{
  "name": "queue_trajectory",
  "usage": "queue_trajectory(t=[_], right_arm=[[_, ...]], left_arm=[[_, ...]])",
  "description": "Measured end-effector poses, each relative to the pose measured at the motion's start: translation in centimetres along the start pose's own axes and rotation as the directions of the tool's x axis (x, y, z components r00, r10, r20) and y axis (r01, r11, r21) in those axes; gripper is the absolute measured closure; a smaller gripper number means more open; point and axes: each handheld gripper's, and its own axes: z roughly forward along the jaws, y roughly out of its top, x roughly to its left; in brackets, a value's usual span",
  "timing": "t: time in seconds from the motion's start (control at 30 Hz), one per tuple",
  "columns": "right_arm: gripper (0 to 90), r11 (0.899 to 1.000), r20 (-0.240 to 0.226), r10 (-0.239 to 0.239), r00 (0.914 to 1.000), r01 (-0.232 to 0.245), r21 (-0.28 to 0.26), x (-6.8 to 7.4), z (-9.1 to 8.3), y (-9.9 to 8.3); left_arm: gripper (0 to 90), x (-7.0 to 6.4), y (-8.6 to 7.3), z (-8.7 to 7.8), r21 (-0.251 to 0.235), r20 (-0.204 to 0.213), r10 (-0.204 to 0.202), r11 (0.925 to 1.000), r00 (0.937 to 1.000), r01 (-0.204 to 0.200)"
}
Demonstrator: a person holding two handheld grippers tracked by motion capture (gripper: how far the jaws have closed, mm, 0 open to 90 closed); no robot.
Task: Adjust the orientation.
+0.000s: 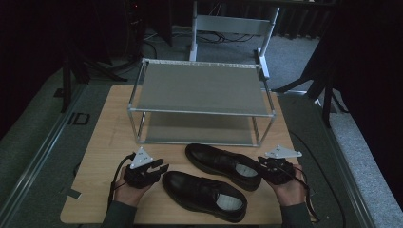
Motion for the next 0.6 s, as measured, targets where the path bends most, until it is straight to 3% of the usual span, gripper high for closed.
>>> queue_trajectory(t=[0.17, 0.33, 0.43, 0.6], right_arm=[[66.9, 0.996, -0.094, -0.05, 0.9943, 0.043, -0.078, 1.5, -1.2, 0.2], [66.7, 0.991, -0.157, -0.097, 0.9829, 0.081, -0.102, 3.4, -1.6, 0.0], [67.7, 0.988, -0.21, -0.132, 0.9687, 0.113, -0.102, 4.6, -1.4, -0.2], [69.0, 0.98, -0.26, -0.193, 0.9462, 0.174, -0.094, 6.2, -1.0, -0.4]], left_arm=[[65.4, -0.4, -0.7, -0.6, 0.011, 0.003, 0.009, 0.9999, 1.0, -0.009], [64.5, -0.7, -1.1, -0.6, 0.016, 0.011, 0.008, 0.9998, 0.9999, -0.008], [64.0, -0.9, -1.3, -0.5, 0.02, 0.016, 0.006, 0.9998, 0.9998, -0.007], [63.9, -1.1, -1.4, -0.3, 0.026, 0.015, 0.009, 0.9996, 0.9998, -0.01]])
